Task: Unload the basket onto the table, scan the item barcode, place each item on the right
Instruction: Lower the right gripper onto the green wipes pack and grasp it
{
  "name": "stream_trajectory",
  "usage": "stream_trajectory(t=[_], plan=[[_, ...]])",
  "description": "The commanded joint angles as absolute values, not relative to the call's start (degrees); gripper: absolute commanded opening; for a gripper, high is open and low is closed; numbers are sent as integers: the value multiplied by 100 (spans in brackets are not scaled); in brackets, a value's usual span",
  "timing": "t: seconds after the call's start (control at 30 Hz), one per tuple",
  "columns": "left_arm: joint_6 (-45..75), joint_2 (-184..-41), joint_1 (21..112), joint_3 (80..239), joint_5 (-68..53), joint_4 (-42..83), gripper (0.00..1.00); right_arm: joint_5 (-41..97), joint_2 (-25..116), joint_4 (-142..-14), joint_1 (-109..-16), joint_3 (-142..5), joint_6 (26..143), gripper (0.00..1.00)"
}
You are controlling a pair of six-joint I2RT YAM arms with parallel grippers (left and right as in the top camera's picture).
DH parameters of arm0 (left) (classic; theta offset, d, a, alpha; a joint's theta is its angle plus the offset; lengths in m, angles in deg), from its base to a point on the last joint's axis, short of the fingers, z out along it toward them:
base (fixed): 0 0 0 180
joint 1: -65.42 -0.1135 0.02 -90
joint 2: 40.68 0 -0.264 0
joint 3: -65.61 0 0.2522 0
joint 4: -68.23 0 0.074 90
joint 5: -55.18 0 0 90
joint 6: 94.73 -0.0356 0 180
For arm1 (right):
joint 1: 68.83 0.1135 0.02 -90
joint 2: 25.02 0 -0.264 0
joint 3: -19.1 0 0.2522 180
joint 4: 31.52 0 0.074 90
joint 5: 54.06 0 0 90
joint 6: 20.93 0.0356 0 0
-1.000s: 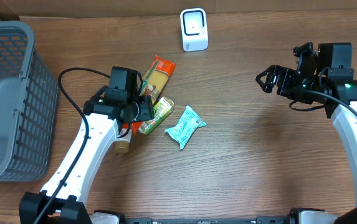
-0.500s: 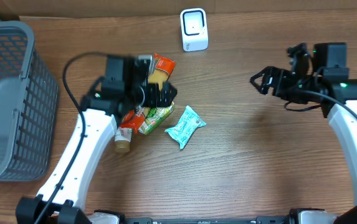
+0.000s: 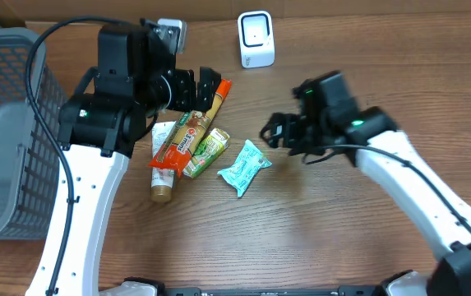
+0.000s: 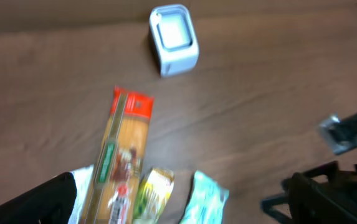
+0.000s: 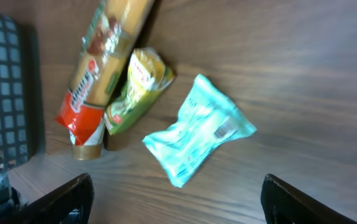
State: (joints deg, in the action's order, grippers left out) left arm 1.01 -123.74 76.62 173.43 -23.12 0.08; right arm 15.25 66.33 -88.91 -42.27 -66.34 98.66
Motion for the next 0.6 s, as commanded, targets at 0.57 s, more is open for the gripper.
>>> stream_trajectory(t=[0.57], plan=[[1074,-12392,6867,17391,-3545,-407,99,1831,8342,-8688,-3171,-6737,11883,66]])
